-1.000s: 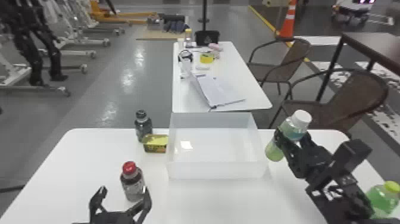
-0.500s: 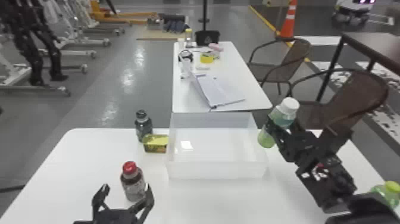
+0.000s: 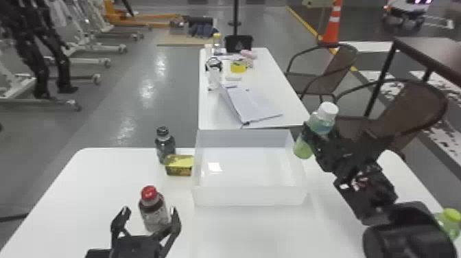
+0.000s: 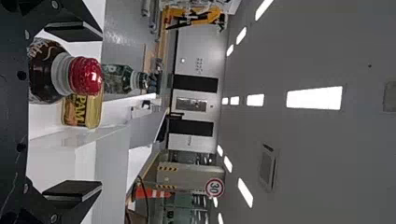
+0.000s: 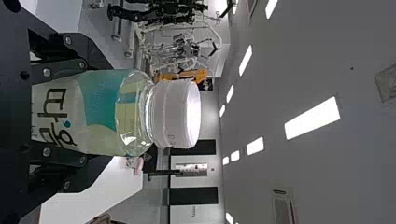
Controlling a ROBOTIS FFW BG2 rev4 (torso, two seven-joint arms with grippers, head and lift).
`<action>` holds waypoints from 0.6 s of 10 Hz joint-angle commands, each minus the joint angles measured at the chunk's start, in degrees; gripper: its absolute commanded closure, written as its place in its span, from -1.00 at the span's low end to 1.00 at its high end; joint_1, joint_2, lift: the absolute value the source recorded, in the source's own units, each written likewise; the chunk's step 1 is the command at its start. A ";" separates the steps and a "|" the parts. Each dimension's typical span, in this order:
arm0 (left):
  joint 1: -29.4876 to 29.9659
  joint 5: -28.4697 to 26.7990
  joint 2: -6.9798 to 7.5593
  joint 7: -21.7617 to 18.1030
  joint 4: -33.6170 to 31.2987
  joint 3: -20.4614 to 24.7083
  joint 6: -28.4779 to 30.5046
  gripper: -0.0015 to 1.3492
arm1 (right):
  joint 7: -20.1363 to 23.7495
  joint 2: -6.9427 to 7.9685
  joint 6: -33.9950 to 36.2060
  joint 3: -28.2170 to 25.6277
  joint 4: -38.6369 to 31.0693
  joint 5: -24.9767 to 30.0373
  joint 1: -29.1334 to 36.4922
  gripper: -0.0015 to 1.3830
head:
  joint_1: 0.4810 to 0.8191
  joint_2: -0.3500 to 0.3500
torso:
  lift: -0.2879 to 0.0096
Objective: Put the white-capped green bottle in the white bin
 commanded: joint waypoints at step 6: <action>-1.28 0.68 0.85 0.00 1.05 -0.98 -0.45 -0.74 | 0.10 2.37 -2.48 9.39 10.89 -6.88 -7.32 0.06 | -0.60 0.00 | 0.26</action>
